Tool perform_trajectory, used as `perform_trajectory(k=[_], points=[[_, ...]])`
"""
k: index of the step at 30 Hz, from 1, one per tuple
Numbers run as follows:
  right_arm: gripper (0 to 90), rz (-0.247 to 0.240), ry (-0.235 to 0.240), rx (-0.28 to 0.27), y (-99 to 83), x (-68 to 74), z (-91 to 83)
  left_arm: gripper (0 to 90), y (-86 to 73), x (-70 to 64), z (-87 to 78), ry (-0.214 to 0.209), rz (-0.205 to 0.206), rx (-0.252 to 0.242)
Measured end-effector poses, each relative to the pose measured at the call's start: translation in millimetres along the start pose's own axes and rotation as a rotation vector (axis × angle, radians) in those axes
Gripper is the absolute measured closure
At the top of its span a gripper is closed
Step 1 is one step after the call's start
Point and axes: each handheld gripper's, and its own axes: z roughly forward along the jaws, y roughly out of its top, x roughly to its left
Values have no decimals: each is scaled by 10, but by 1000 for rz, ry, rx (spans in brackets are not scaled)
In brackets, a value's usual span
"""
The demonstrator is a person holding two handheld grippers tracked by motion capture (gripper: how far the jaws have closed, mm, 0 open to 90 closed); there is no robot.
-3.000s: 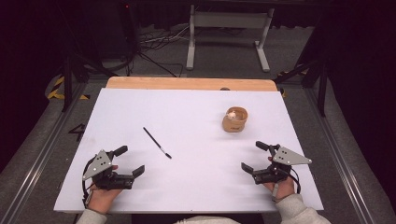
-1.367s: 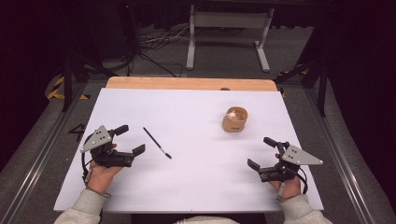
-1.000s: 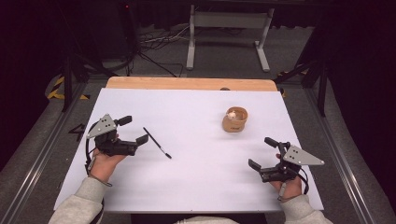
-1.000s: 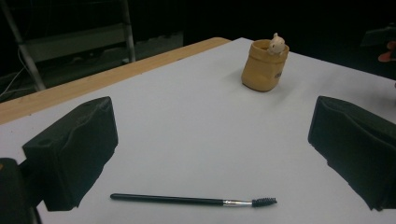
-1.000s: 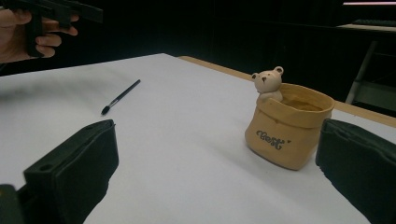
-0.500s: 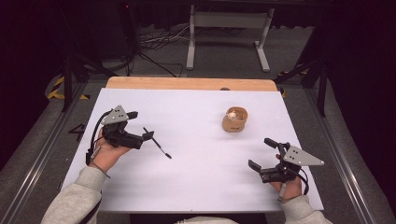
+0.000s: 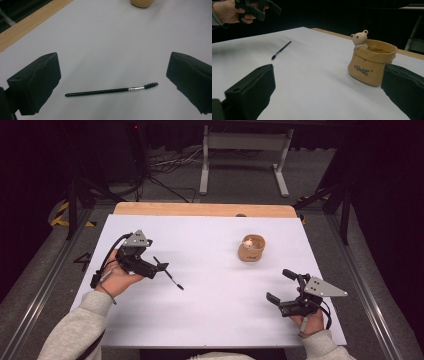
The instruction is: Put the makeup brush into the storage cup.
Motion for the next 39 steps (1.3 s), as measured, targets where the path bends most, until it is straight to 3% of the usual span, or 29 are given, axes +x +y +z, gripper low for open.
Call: perform_trajectory(k=[4, 5, 6, 9, 19, 23, 27, 30, 39], points=[[0, 4, 2, -3, -1, 4, -21, 2, 59, -32, 51, 10, 72, 78], [0, 4, 2, -3, -1, 4, -21, 2, 59, -32, 51, 10, 72, 78], [1, 7, 5, -5, -7, 3, -31, 3, 72, -32, 60, 12, 96, 110], [1, 6, 2, -6, -13, 5, -53, 14, 111, -18, 138, 14, 117, 204], [1, 12, -6, -14, -21, 4, -124, 23, 183, 10, 202, 3, 157, 288], [1, 9, -3, -14, -19, 9, -123, 21, 202, 45, 210, -9, 153, 317], [1, 12, 3, -13, -21, 6, -116, 4, 212, 74, 252, -47, 127, 361], [1, 17, 5, -15, -25, 0, -114, 4, 213, 62, 284, -54, 156, 384], [0, 25, 11, -19, -21, 5, -123, 5, 154, 43, 401, -59, 192, 427]])
